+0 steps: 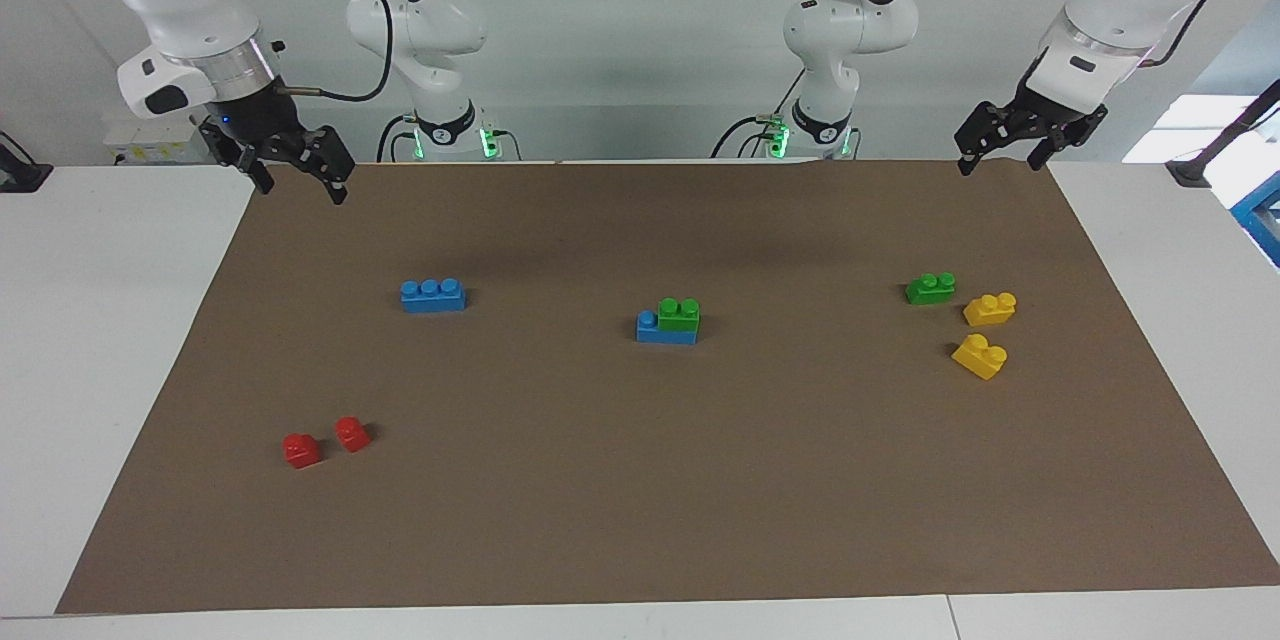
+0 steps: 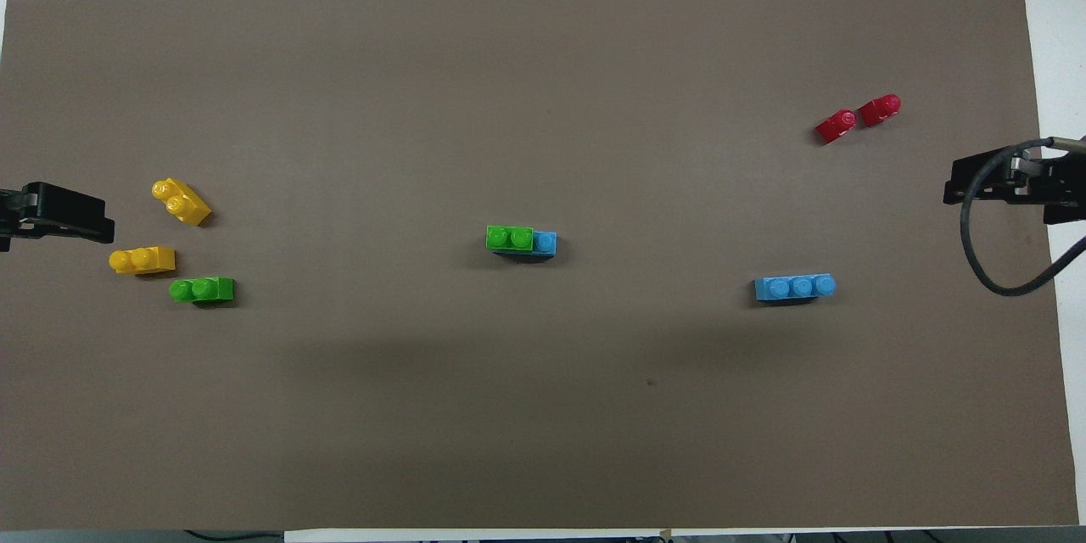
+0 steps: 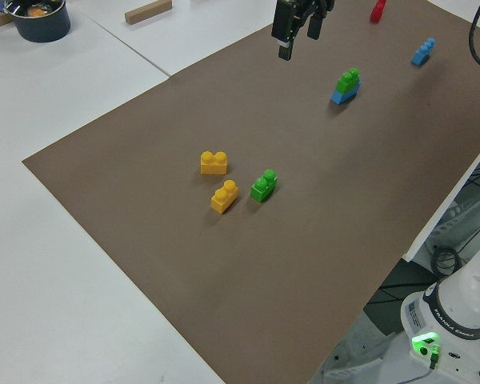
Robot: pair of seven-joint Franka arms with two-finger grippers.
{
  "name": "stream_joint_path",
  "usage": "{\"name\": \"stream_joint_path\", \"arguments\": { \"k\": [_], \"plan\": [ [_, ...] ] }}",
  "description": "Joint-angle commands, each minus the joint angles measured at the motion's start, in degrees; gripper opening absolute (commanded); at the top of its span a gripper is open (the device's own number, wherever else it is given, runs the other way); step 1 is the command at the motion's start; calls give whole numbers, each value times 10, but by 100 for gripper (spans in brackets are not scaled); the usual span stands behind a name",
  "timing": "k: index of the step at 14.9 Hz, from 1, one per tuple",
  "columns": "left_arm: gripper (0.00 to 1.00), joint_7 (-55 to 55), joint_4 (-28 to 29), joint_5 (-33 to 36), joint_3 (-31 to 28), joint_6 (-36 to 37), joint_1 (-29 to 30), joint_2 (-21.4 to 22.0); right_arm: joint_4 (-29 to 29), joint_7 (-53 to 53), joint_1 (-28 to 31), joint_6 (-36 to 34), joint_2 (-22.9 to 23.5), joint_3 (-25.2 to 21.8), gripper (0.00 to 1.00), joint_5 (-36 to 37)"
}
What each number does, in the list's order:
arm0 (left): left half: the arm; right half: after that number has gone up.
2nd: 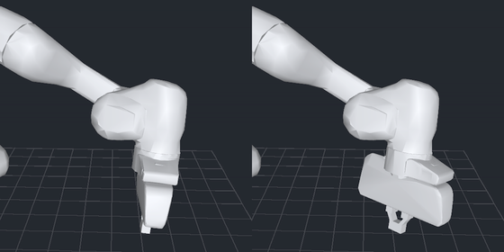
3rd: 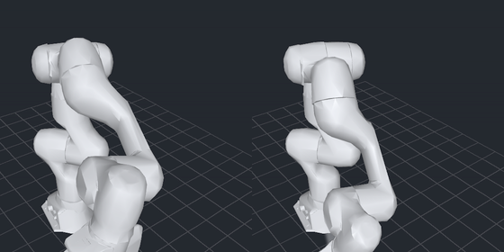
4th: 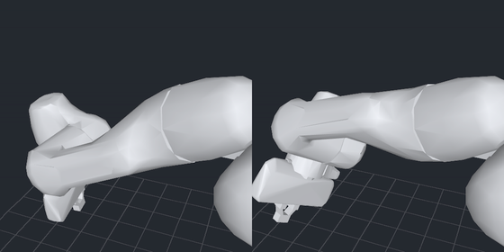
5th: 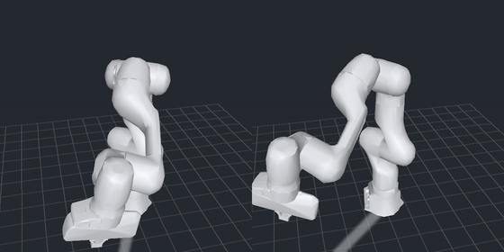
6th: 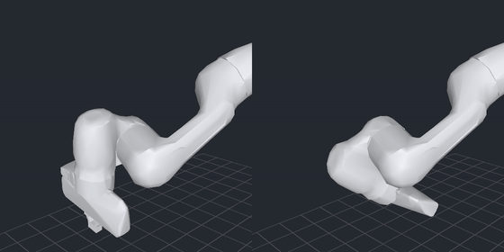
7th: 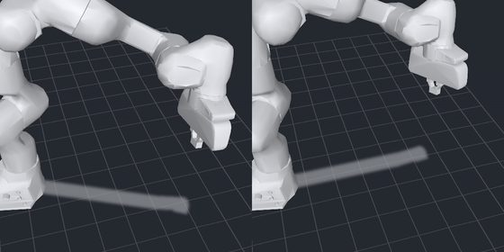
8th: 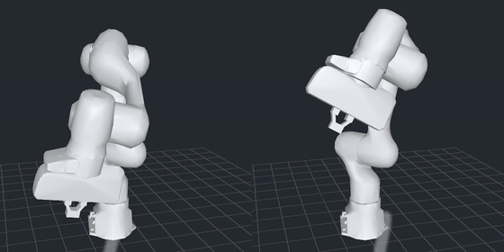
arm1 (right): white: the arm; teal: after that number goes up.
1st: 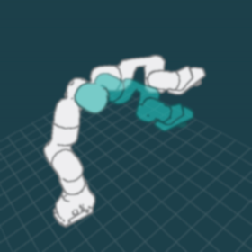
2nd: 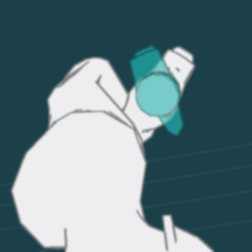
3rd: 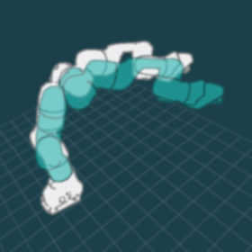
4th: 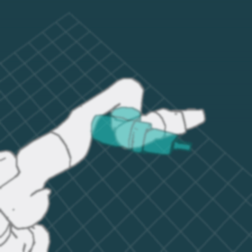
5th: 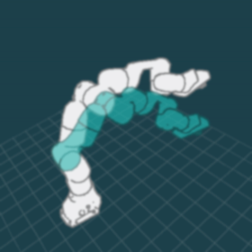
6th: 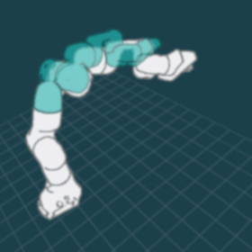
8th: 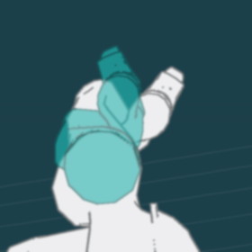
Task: Remove green block with left arm and hold with right
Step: 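Move the left gripper and the right gripper toward the joined green-blue bricks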
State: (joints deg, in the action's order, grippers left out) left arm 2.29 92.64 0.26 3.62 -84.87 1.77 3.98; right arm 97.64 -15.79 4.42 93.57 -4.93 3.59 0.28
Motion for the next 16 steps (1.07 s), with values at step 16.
{"name": "stream_joint_path", "arguments": {
  "k": [16],
  "plan": [
    [100,375,111,-21,0,-31,-76,63,68,-558,-16,21,59,5,99,-288]
  ]
}}
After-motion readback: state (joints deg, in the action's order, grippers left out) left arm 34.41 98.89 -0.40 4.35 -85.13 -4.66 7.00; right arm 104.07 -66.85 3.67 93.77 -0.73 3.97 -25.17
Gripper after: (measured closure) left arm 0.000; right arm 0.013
